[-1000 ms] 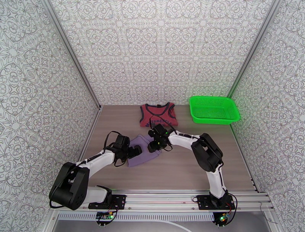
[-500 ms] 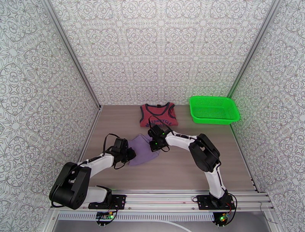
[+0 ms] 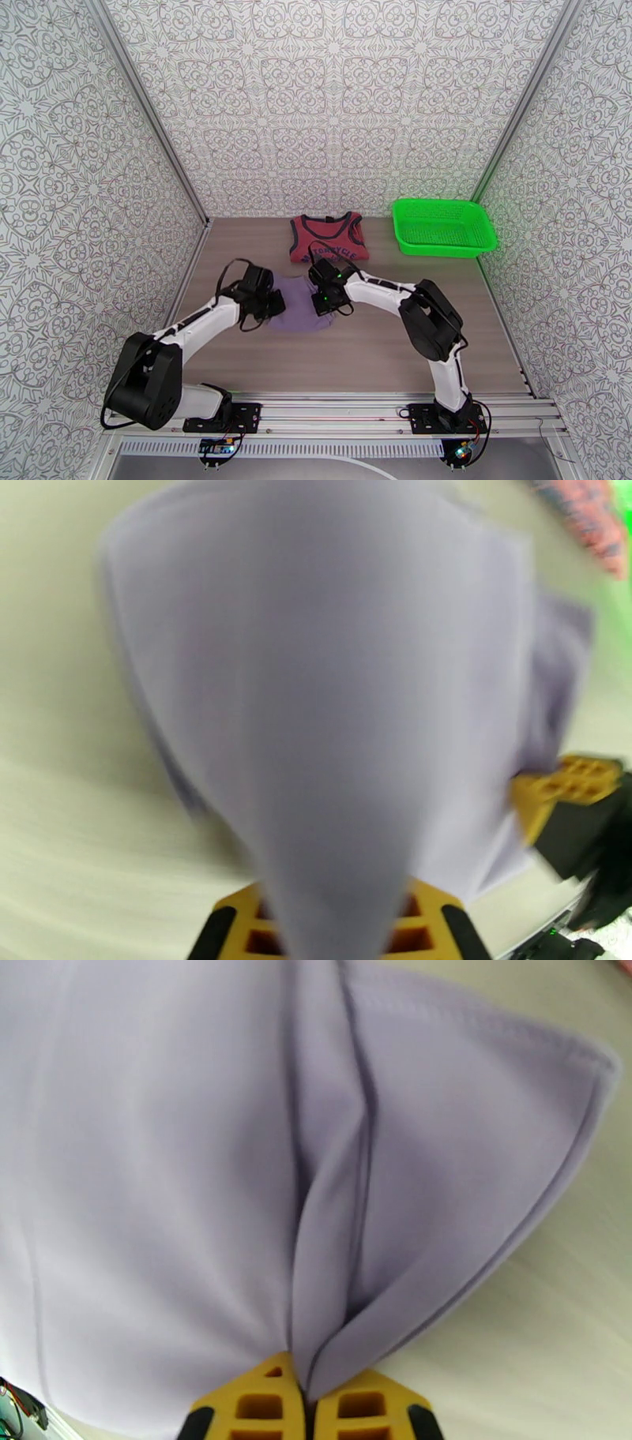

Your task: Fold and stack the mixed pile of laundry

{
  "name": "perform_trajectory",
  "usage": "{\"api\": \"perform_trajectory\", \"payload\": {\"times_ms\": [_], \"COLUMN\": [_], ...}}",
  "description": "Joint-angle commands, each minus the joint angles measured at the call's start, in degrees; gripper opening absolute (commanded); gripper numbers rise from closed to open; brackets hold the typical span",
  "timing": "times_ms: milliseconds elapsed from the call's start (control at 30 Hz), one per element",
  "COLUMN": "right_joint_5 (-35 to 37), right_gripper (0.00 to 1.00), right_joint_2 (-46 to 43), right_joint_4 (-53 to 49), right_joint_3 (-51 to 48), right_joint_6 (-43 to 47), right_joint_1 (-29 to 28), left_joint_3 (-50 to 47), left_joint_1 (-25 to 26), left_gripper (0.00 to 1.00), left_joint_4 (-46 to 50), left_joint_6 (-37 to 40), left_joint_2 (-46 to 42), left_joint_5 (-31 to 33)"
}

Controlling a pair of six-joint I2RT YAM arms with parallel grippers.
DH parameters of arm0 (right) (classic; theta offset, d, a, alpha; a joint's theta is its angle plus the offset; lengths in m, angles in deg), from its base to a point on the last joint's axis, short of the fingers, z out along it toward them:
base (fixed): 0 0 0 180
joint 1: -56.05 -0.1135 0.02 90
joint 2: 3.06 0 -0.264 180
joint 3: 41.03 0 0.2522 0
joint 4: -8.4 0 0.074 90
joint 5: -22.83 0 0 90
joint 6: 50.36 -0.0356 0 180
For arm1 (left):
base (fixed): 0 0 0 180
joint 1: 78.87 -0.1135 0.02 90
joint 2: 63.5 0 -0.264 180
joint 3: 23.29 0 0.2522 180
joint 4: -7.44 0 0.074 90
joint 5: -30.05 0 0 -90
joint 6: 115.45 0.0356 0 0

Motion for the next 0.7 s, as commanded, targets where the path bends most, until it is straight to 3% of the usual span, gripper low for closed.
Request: {"api": "perform_trajectory", "payload": {"times_ms": [0, 333, 533, 667], "right_joint_5": [5.1, 4.6, 0.0, -0.7], "right_gripper": [0.0, 0.0, 0.0, 0.0], "right_joint_2": [-5.5, -5.3, 4.0, 11.6], "right_joint_4": [-6.4, -10.0, -11.3, -10.7], "right_joint_3": [5.6, 21.3, 37.2, 49.0], "right_joint_6": [0.4, 2.6, 5.5, 7.9], "right_joint_1": [1.2, 9.9, 17.0, 19.6], "left_joint_3": [9.0, 36.6, 57.6, 68.2], "left_joint_1": [-0.9, -4.5, -5.7, -7.2], "left_gripper": [0.0, 0.0, 0.0, 0.0], "left_joint_4": [7.1, 12.1, 13.5, 9.0], "left_joint_6": [4.5, 12.1, 17.5, 18.9], "left_joint_2": [1.5, 13.8, 29.9, 40.9], "left_joint_5": [3.1, -2.8, -8.7, -14.9]}}
